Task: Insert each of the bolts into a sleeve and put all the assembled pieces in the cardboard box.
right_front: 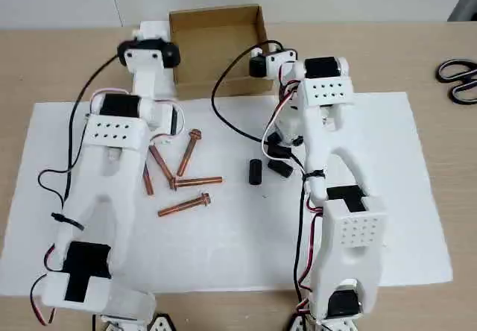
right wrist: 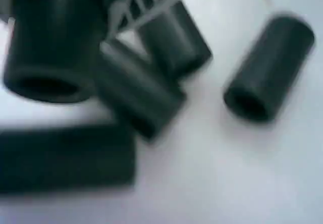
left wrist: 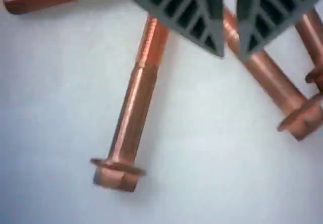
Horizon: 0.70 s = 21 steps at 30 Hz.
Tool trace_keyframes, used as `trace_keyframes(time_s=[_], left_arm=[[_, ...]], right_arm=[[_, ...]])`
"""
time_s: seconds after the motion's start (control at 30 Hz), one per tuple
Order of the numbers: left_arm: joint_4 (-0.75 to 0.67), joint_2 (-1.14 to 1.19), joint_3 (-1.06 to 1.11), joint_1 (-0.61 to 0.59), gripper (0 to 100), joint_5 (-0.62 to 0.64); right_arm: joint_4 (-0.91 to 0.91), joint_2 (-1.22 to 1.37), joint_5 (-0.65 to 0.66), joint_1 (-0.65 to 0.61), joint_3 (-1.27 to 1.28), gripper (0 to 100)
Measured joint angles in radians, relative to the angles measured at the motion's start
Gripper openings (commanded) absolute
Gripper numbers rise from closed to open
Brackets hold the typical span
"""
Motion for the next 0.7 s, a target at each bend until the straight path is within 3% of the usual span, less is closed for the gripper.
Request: trace_keyframes(time_s=[0.2, 0.4, 0.7], left_arm=[[0.084, 0.000, -0.152, 0.000, 16, -0.040], [0.118, 0.041, -0.181, 0.009, 16, -0.106], [0.195, 0.356, -0.382, 0.023, 16, -0.163]], right_arm=[[0.057, -0.002, -0.002, 0.037, 0.000, 0.8], [0.068, -0.044, -0.037, 0.094, 0.006, 0.8], [0.069, -0.170, -0.038, 0.109, 0.143, 0.9]])
